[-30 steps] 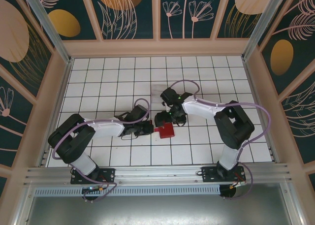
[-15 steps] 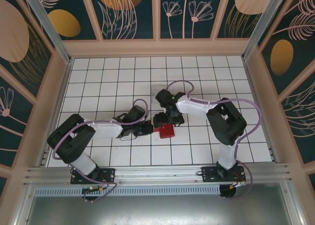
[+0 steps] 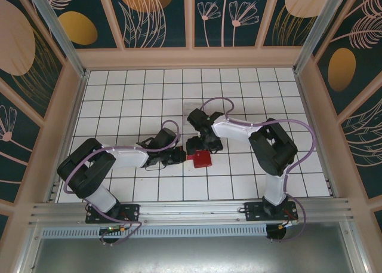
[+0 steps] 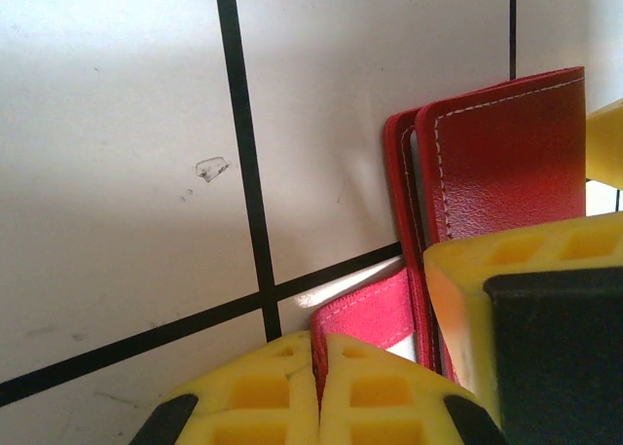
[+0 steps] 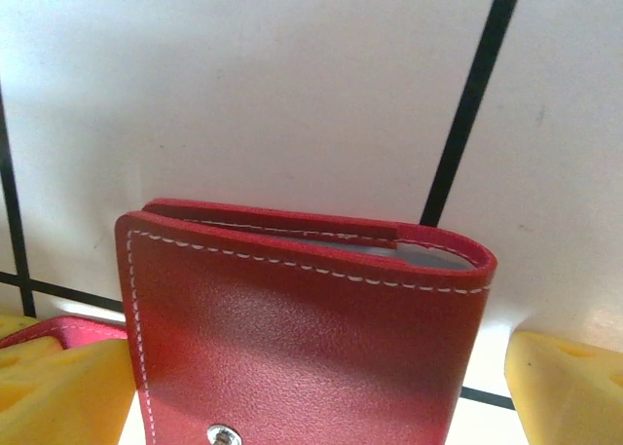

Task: Take the credit cards out of the card holder

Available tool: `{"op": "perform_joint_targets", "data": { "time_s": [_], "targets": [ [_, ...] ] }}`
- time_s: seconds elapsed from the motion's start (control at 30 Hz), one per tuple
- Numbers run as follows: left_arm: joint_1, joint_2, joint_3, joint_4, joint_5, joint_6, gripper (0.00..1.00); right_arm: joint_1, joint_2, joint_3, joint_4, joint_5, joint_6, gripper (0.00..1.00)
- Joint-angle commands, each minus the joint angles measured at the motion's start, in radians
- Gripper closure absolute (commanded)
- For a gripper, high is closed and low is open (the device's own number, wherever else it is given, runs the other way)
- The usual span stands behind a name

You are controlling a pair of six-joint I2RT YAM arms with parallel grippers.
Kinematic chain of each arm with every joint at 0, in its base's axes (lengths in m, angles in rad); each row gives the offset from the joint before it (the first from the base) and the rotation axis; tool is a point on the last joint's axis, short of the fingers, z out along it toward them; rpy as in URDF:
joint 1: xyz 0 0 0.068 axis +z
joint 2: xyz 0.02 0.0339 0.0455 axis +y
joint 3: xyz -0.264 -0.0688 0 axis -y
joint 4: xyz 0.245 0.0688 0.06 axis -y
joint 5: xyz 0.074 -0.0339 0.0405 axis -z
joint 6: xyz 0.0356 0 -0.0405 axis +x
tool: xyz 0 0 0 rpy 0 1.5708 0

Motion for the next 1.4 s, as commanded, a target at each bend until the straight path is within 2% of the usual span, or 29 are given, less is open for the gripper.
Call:
{"op": "perform_joint_targets", "data": {
  "time_s": [0.0,0.9,1.1,1.37],
  "targets": [
    [-0.001,0.026,0.004,-0.042,-0.011,0.023,1.0,0.009,-0.037,0.004,-0.058,0.039,0.019,0.03],
    [0.014,0.017,0.031,-0.131,-0.08,0.033,1.0,-0.022,-0.158,-0.038,-0.112,0.087,0.02,0.06],
    [0.041,-0.015,0.026,-0.166,-0.106,0.034,1.0,-0.031,-0.176,-0.039,-0.11,0.086,0.016,0.09],
    [0.114,-0.084,0.002,-0.218,-0.123,0.055,1.0,-0.036,-0.175,-0.034,-0.099,0.075,0.005,0.19]
  ]
}}
